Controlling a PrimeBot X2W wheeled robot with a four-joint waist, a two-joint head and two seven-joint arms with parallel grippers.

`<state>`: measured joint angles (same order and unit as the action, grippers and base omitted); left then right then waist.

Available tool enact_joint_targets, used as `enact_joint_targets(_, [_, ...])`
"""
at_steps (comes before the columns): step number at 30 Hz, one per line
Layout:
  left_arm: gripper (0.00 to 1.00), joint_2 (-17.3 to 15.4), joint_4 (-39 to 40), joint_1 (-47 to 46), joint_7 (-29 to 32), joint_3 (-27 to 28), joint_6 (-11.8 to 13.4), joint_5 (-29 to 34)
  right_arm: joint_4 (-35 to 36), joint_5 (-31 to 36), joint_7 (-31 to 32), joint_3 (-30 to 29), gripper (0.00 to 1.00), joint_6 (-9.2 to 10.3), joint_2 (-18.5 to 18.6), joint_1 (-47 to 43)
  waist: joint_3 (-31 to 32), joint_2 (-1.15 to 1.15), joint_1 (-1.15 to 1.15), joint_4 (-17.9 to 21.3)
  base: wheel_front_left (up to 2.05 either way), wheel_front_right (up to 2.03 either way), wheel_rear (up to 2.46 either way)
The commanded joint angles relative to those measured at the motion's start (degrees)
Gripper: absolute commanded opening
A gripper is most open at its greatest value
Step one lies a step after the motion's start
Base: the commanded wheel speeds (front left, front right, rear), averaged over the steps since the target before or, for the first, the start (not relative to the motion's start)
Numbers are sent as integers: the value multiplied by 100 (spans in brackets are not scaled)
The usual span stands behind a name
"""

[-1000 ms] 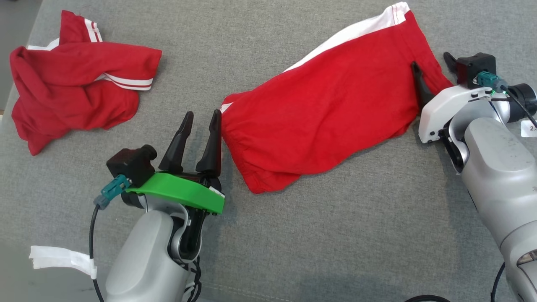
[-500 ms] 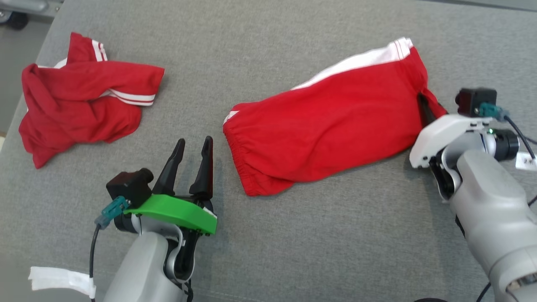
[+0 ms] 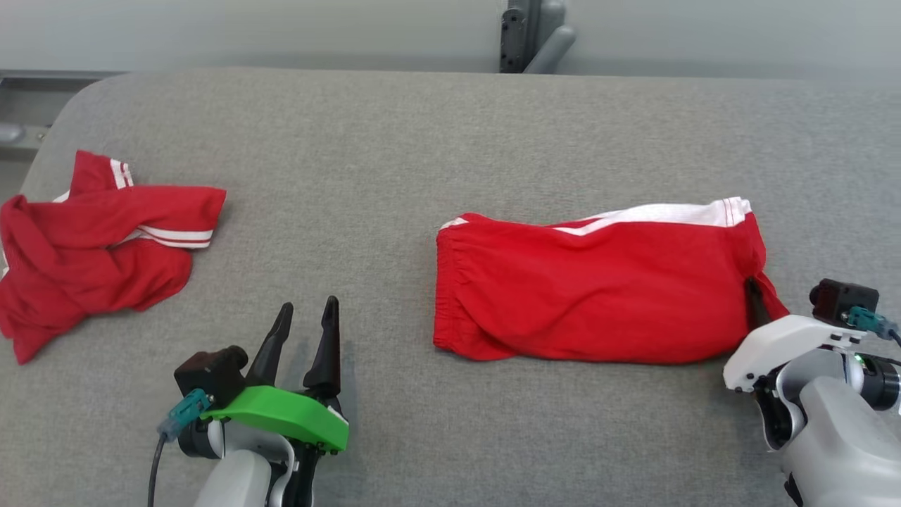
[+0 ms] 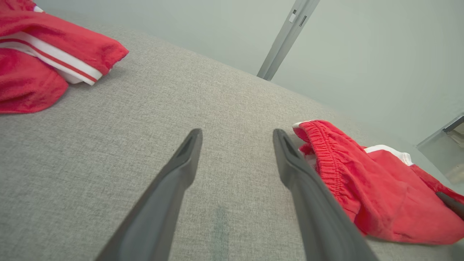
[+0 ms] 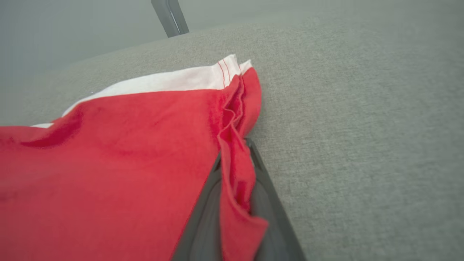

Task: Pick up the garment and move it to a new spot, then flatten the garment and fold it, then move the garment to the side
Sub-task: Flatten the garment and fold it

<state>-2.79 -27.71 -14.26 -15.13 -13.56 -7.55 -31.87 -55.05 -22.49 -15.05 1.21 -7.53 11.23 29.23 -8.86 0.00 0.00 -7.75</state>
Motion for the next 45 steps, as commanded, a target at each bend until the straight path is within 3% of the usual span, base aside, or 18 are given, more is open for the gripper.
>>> enact_joint_targets(1, [100, -23, 1, 106, -1, 11, 13, 40, 130, 113, -15, -124, 0, 8, -6, -139, 204, 0, 0, 221, 0, 0, 0])
enact_joint_targets(5, [100, -23, 0, 136, -1, 44, 13, 82, 614, 325, -15, -264, 0, 7, -135, -255, 202, 0, 0, 270, 0, 0, 0])
enact_joint_targets(9, [100, -23, 1, 163, -1, 31, 13, 89, 1206, 534, -16, 72, 0, 6, -271, -134, 201, 0, 0, 288, 0, 0, 0])
enact_joint_targets(18, [100, -23, -54, 222, -1, -60, 13, 0, 1903, 390, -16, 1922, 0, 5, -524, 13, 295, 0, 0, 103, 0, 0, 0])
enact_joint_targets(24, [100, -22, -67, 237, -1, -95, 13, -41, 1650, 47, -16, 3114, 0, 5, -673, 93, 280, 0, 0, -126, 0, 0, 0])
enact_joint_targets(28, [100, -23, -86, 194, -1, -121, 13, -43, 1322, -128, -15, 3575, 0, 5, -772, 258, 261, 0, 0, -252, 0, 0, 0])
enact_joint_targets(29, [100, -22, -89, 179, -1, -129, 13, -40, 1270, -170, -16, 3606, 10, 5, -788, 298, 260, 0, 0, -277, 0, 0, 0])
enact_joint_targets(30, [100, -21, -92, 168, -1, -134, 13, -46, 1240, -201, -16, 3641, 79, 5, -799, 324, 264, 0, 0, -300, 0, 0, 0])
enact_joint_targets(31, [100, -22, -96, 162, -1, -132, 13, -52, 1260, -265, -16, 3645, 100, 5, -809, 345, 266, 0, 0, -313, 0, 0, 0])
enact_joint_targets(38, [100, -22, -116, 256, -1, 69, 13, 89, 1744, -449, -15, 3648, 100, 5, -814, 179, 366, 0, 0, -184, 0, 0, 0])
enact_joint_targets(45, [100, -23, -41, 388, -1, 476, 13, 316, 1911, 165, -15, 2414, 100, 5, -683, -244, 539, 0, 0, 194, 0, 0, 0])
